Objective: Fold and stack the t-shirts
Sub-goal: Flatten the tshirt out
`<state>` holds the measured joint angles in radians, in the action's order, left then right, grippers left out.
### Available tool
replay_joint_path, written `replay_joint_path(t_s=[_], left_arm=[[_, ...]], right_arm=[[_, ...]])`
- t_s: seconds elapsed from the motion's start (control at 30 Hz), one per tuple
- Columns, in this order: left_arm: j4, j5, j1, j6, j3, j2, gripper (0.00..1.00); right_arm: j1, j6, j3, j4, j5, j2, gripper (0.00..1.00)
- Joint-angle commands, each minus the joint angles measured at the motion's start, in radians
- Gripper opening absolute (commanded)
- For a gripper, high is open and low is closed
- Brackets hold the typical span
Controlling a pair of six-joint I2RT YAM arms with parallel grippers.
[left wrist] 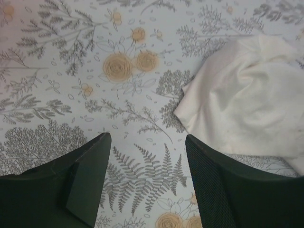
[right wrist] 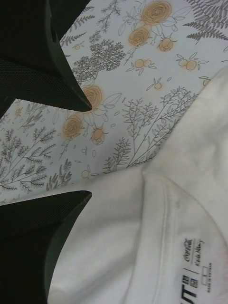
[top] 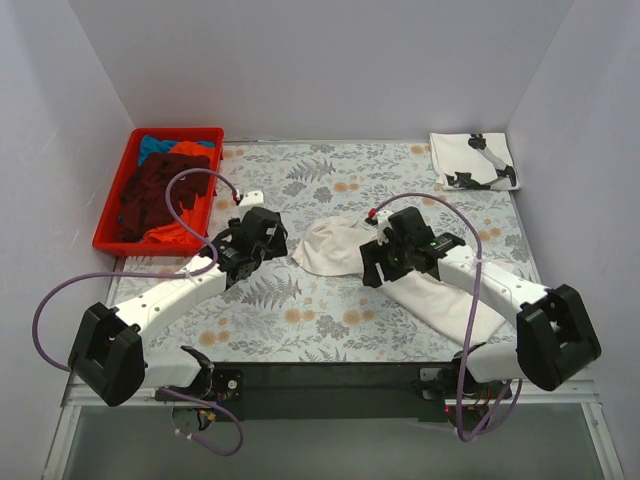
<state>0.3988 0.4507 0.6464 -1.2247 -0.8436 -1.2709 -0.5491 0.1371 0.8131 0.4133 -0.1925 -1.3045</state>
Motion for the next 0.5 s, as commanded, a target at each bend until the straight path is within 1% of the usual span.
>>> replay_joint_path(t_s=[0.0, 0.03, 0.1, 0.13, 0.17, 0.3, 0.47], left_arm=[[-0.037, 0.006, -0.051, 0.079, -0.061, 0.007, 0.63], [-0.043, 0.008, -0.072, 0.077, -0.046, 0.001, 0.63], [-0.06, -0.016, -0.093, 0.07, -0.026, 0.001, 0.63], [-0.037, -0.03, -0.109, 0.064, -0.028, 0.005, 0.63], [-0.038, -0.021, -0.113, 0.062, -0.022, 0.013, 0.63], [-0.046, 0.106, -0.113, 0.085, 0.004, 0.07, 0.63], [-0.055, 0.131, -0.117, 0.093, 0.017, 0.102, 0.62]], right_arm=[[-0.046, -0.05, 0.093, -0.088, 0.043, -0.074, 0.73], [-0.054, -0.056, 0.103, -0.093, 0.054, -0.122, 0.73], [-0.067, -0.071, 0.121, -0.106, 0.07, -0.166, 0.72], [-0.072, -0.076, 0.139, -0.113, 0.076, -0.203, 0.71], [-0.075, -0.092, 0.147, -0.117, 0.082, -0.22, 0.71], [-0.097, -0.134, 0.202, -0.119, 0.125, -0.306, 0.7], [-0.11, -0.134, 0.244, -0.119, 0.145, -0.397, 0.67]])
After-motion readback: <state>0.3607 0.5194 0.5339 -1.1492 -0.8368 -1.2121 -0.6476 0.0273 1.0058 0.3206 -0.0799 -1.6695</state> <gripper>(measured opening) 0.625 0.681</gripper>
